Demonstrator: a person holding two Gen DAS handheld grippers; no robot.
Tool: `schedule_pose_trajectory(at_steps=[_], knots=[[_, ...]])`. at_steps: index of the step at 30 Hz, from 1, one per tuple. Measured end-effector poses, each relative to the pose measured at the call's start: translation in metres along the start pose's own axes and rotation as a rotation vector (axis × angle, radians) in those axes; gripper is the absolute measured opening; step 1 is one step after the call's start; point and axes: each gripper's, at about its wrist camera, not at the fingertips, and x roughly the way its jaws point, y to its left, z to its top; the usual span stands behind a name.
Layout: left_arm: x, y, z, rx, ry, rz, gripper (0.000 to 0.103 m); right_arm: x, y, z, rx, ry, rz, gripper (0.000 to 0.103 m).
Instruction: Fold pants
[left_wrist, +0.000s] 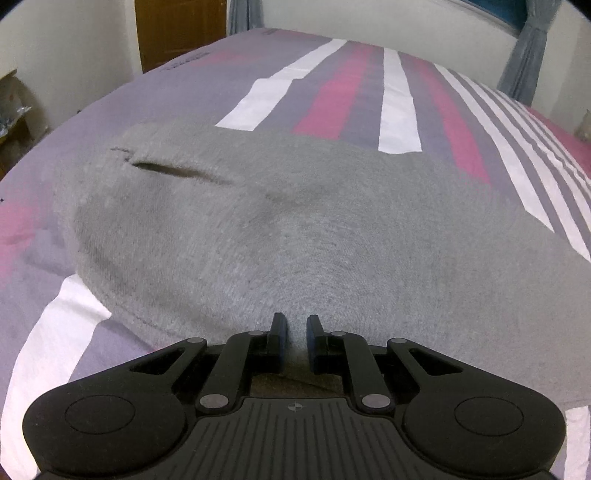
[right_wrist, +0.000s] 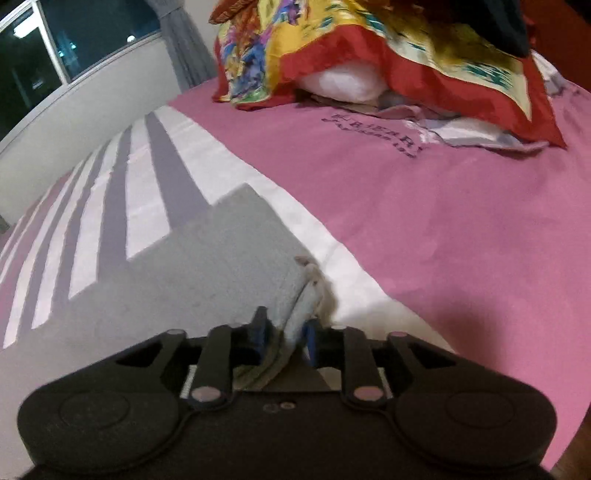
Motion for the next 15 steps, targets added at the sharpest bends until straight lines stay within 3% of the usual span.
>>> schedule_pose_trajectory(at_steps=[1, 3, 5, 8, 12, 15], knots=[[-0.001, 0.001, 0.001, -0.004, 0.002, -0.004, 0.012, -0.005, -0.003, 0.0, 0.022, -0.016, -0.013, 0.043], [-0.003, 0.002, 0.002, -0.004, 0.003, -0.006, 0.012, -0.021, -0.01, 0.004, 0.081, -0.066, -0.027, 0.057], [-0.007, -0.003, 0.005, -0.003, -0.007, -0.004, 0.012, -0.038, -0.013, 0.01, 0.097, -0.106, -0.006, 0.057], [-0.017, -0.02, 0.009, 0.013, -0.043, -0.054, 0.012, -0.052, 0.012, 0.015, -0.015, -0.129, 0.055, 0.057], [-0.017, -0.063, 0.013, 0.074, -0.034, -0.128, 0.012, -0.043, 0.073, 0.002, -0.199, -0.057, 0.183, 0.055], [-0.012, -0.098, 0.011, 0.116, -0.024, -0.173, 0.012, -0.031, 0.12, -0.022, -0.312, -0.004, 0.264, 0.044]])
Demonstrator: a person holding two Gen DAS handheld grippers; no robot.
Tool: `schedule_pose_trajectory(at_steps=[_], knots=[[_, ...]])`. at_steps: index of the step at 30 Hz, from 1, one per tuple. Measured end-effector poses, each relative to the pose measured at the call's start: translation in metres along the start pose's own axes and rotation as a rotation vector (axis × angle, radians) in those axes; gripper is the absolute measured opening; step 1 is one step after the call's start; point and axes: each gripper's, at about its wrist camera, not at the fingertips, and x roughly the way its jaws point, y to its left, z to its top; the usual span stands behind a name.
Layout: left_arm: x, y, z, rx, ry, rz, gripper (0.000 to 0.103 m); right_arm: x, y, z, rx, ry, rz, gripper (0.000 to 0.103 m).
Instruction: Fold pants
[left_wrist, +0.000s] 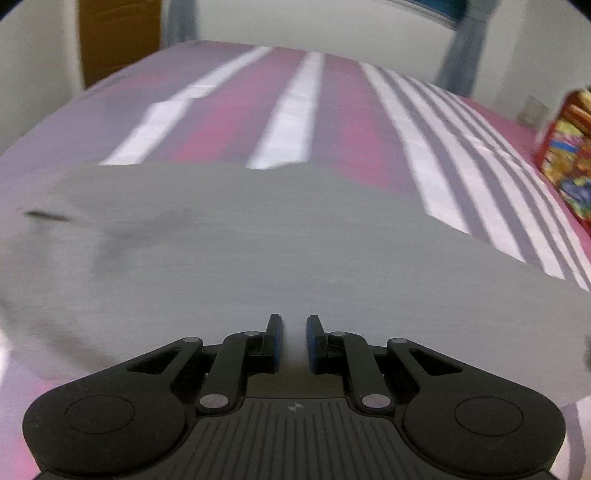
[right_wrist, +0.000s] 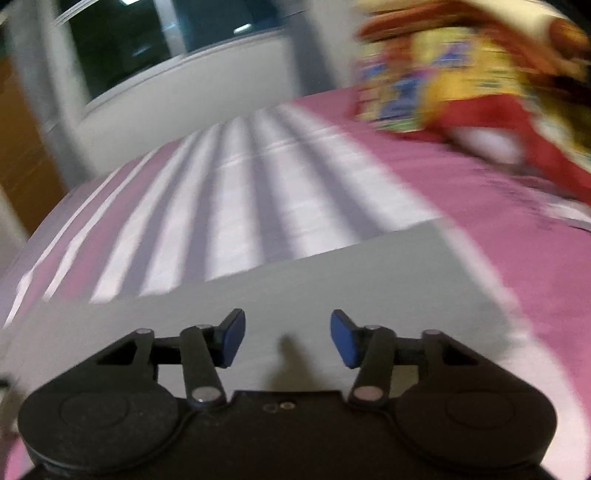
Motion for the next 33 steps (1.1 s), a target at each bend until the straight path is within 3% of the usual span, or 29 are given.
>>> schedule_pose_trajectory(at_steps=[4, 8, 10, 13, 33], knots=[[0.012, -0.042, -0.001, 0.073, -0.001, -0.022, 0.012, 0.024, 0.05, -0.012, -0.089, 0.052, 0.087, 0.038], [0.021, -0.059, -0.005, 0.107, 0.003, 0.02, 0.013, 0.041, 0.077, -0.016, -0.187, 0.079, 0.09, 0.038], [0.023, -0.058, -0.008, 0.098, -0.005, 0.021, 0.014, 0.055, 0.08, -0.022, -0.221, 0.127, 0.048, 0.038], [0.023, -0.057, -0.014, 0.115, -0.026, 0.017, 0.014, 0.066, 0.076, -0.027, -0.246, 0.125, 0.039, 0.038], [0.001, -0.06, -0.027, 0.139, -0.018, 0.037, 0.014, 0.043, 0.083, -0.042, -0.268, 0.155, 0.008, 0.046]])
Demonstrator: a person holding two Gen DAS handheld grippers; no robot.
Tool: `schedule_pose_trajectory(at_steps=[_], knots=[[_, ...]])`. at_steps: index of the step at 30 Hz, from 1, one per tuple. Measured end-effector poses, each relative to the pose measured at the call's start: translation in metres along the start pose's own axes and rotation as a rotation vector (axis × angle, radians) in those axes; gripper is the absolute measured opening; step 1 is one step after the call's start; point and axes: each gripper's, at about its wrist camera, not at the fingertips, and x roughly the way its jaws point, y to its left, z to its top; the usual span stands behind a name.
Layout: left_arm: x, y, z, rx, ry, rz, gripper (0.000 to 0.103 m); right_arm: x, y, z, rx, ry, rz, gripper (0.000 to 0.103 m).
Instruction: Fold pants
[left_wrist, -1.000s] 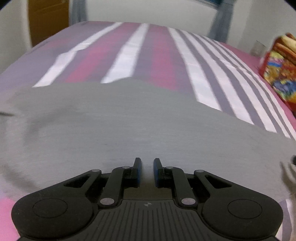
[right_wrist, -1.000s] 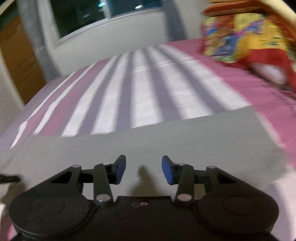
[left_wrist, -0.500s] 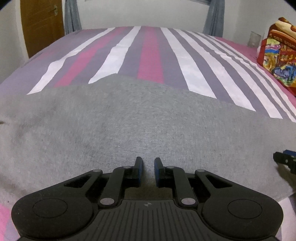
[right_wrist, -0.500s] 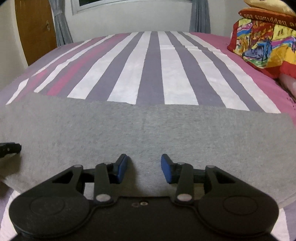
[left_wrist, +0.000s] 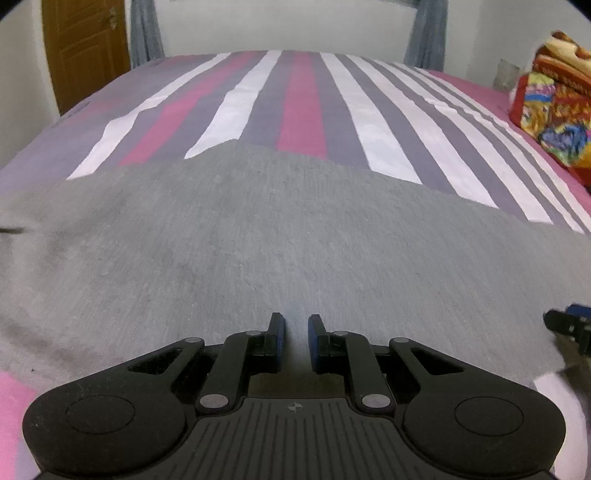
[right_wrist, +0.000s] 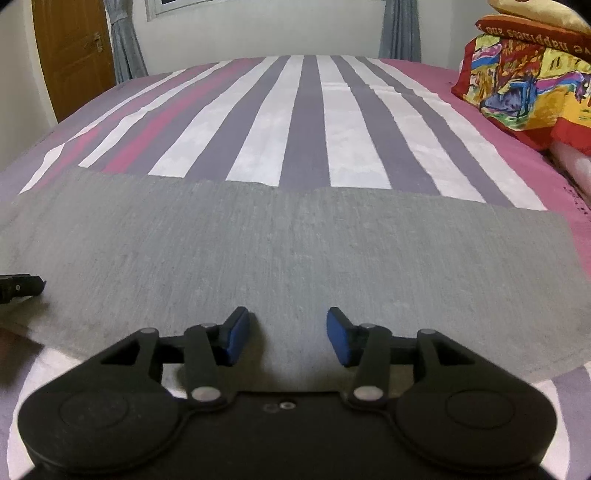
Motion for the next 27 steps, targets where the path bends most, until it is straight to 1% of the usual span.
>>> schedule_pose_trajectory(at_steps=[2, 5, 8, 10, 13, 15, 20, 23, 27], knots=[[-0.007, -0.005, 0.0, 0.008, -0.003, -0.02, 0.015, -0.007, -0.006, 0.0, 0.02, -0.008, -0.006, 0.046], [-0.012, -0.018, 0.002, 0.005, -0.008, -0.074, 0.015, -0.021, -0.02, 0.001, 0.047, -0.047, -0.027, 0.046], [-0.011, -0.042, 0.003, 0.053, -0.011, -0.104, 0.015, -0.027, -0.033, -0.001, 0.022, -0.051, -0.073, 0.047], [-0.009, -0.056, 0.002, 0.086, -0.015, -0.102, 0.015, -0.028, -0.045, -0.006, 0.023, -0.046, -0.103, 0.047], [0.0, -0.065, -0.004, 0.104, -0.01, -0.078, 0.015, -0.023, -0.068, -0.016, 0.071, -0.012, -0.141, 0.047], [0.0, -0.063, -0.005, 0.098, -0.015, -0.08, 0.017, -0.021, -0.08, -0.023, 0.092, -0.015, -0.127, 0.047], [-0.004, -0.061, -0.005, 0.12, -0.013, -0.087, 0.018, -0.032, -0.084, -0.023, 0.123, -0.039, -0.106, 0.047], [-0.004, -0.06, -0.005, 0.127, -0.013, -0.087, 0.018, -0.048, -0.106, -0.026, 0.226, -0.067, -0.095, 0.047], [-0.003, -0.063, -0.007, 0.13, -0.023, -0.079, 0.018, -0.065, -0.147, -0.034, 0.388, -0.078, -0.097, 0.044]])
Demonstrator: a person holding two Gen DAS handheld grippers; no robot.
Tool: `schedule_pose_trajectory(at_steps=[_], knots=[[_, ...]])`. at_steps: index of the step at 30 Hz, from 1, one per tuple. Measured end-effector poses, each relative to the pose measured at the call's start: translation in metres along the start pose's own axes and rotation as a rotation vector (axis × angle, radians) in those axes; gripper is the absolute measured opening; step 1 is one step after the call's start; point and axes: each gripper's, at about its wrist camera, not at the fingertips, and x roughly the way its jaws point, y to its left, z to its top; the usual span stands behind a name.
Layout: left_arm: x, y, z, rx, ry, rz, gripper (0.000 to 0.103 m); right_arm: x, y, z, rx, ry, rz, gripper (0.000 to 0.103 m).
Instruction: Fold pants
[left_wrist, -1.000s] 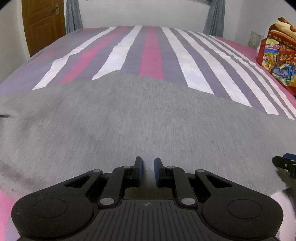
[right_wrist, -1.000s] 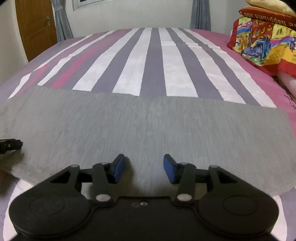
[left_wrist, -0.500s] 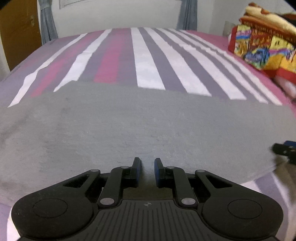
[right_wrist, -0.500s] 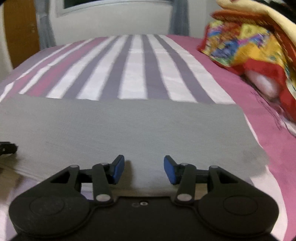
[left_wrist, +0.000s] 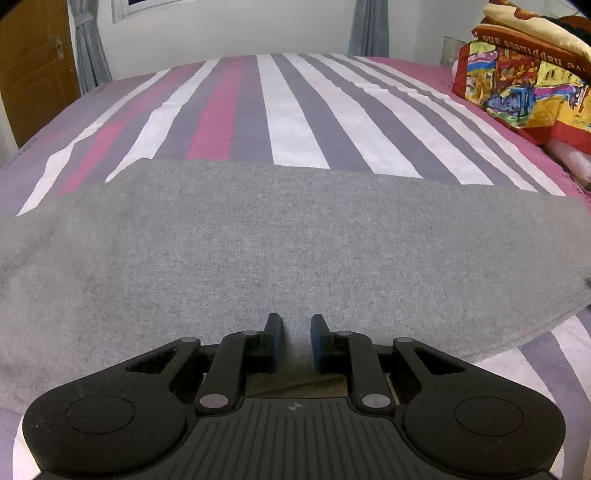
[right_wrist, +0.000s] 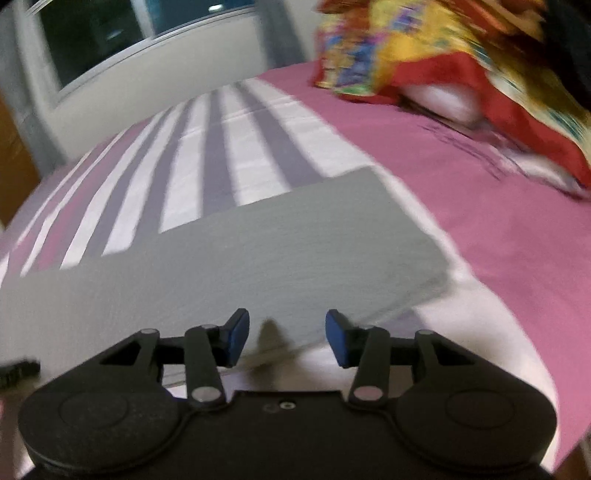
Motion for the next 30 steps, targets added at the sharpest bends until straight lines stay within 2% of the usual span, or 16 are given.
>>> schedule_pose_trajectory(at_steps=[6, 8, 12, 13, 15, 16, 19, 23, 24, 28, 30], knots=[[0.0, -0.003, -0.002, 0.005, -0.013, 0.01, 0.018, -0.002, -0.056, 0.006, 0.213, 0.016, -0.049, 0.045], [0.0, -0.001, -0.002, 0.002, -0.011, 0.005, 0.018, 0.001, -0.07, 0.007, 0.302, 0.006, -0.028, 0.046], [0.0, -0.002, -0.001, 0.006, -0.009, 0.006, 0.018, 0.013, -0.078, 0.012, 0.37, 0.001, -0.019, 0.039], [0.0, -0.002, -0.001, 0.005, -0.009, 0.007, 0.018, 0.016, -0.077, 0.012, 0.376, -0.004, -0.016, 0.034], [0.0, -0.002, -0.001, 0.003, -0.008, 0.009, 0.018, 0.02, -0.072, 0.014, 0.357, -0.011, -0.025, 0.02], [0.0, -0.002, -0.001, 0.002, -0.008, 0.01, 0.018, 0.021, -0.07, 0.013, 0.342, -0.015, -0.023, 0.018], [0.0, 0.0, 0.002, -0.021, 0.005, 0.004, 0.019, 0.011, -0.064, 0.017, 0.29, -0.06, -0.017, 0.016], [-0.001, 0.003, 0.01, -0.048, 0.023, -0.006, 0.019, -0.027, -0.046, 0.028, 0.174, -0.216, 0.007, 0.015], [0.0, 0.002, 0.012, -0.051, 0.022, -0.009, 0.019, -0.027, -0.046, 0.027, 0.152, -0.22, -0.008, 0.015], [0.004, 0.002, 0.023, -0.076, 0.032, -0.031, 0.019, 0.013, -0.065, 0.013, 0.22, -0.061, -0.066, 0.017], [0.006, 0.001, 0.028, -0.082, 0.029, -0.032, 0.019, 0.017, -0.061, 0.007, 0.196, -0.054, -0.086, 0.019]])
